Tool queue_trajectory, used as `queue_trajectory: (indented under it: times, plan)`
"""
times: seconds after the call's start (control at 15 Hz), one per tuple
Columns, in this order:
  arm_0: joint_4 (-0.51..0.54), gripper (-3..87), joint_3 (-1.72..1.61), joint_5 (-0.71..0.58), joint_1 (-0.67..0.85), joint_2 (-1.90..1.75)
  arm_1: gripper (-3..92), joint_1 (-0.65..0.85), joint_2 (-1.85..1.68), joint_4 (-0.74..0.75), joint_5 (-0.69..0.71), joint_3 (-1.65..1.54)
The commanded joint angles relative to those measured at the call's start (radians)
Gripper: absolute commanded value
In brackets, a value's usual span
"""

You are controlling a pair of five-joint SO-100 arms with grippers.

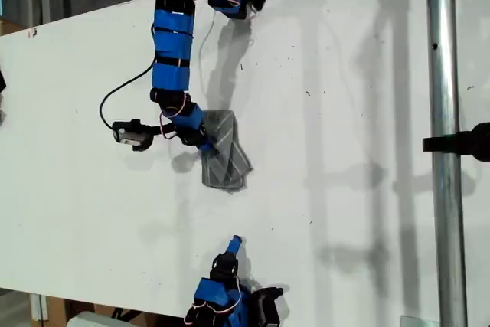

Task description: Grasp corners of a towel and fold twice.

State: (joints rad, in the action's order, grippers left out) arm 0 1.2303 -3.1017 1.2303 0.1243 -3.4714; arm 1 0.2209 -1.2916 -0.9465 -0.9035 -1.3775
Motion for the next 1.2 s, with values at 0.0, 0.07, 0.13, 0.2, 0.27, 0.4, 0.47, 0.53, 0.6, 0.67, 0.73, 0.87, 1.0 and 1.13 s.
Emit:
queue_trajectory:
  times: [0.0,0.07,0.13,0.2,0.27,0.4,0.47,0.53,0.6,0.67,0.73,0.87,1.0,1.13]
  plan:
    - [-0.018,-2.9,-0.006,-0.006,-0.003,-0.009,-0.2,-0.066,-0.084,-0.002,0.054,0.121]
    - [-0.018,-2.9,-0.006,-0.006,-0.003,-0.009,-0.2,-0.097,-0.067,0.009,0.066,0.15]
    - [-0.018,-2.9,-0.006,-0.006,-0.003,-0.009,-0.2,-0.129,-0.048,0.055,0.067,0.155]
    - [-0.018,-2.9,-0.006,-0.006,-0.003,-0.009,-0.2,-0.16,-0.011,0.103,0.057,0.16]
    - [-0.018,-2.9,-0.006,-0.005,-0.003,-0.009,-0.2,-0.179,0.037,0.13,0.04,0.167]
    - [-0.018,-2.9,-0.006,-0.005,-0.005,-0.009,-0.2,-0.189,0.097,0.146,0.026,0.198]
    - [-0.018,-2.9,-0.006,-0.005,-0.005,-0.009,0.7,-0.175,0.087,0.133,0.035,0.212]
    - [-0.018,-2.9,-0.006,-0.005,-0.005,-0.009,8.0,-0.13,0.035,0.089,0.04,0.21]
    - [-0.018,-2.9,-0.006,-0.005,-0.005,-0.009,23.0,-0.069,-0.026,0.043,0.044,0.192]
    - [-0.018,-2.9,-0.006,-0.005,-0.005,-0.009,26.3,-0.014,-0.084,0.029,0.054,0.158]
    - [-0.018,-2.9,-0.006,-0.005,-0.005,-0.009,27.0,0.031,-0.115,0.029,0.072,0.133]
    - [-0.018,-2.9,-0.006,-0.006,-0.005,-0.009,28.9,0.103,-0.118,0.023,0.075,0.086]
    - [-0.018,-2.9,-0.006,-0.006,-0.005,-0.009,31.3,0.124,-0.067,0.025,0.075,0.06]
    - [-0.018,-2.9,-0.006,-0.008,-0.003,-0.009,31.5,0.117,-0.002,0.043,0.067,0.063]
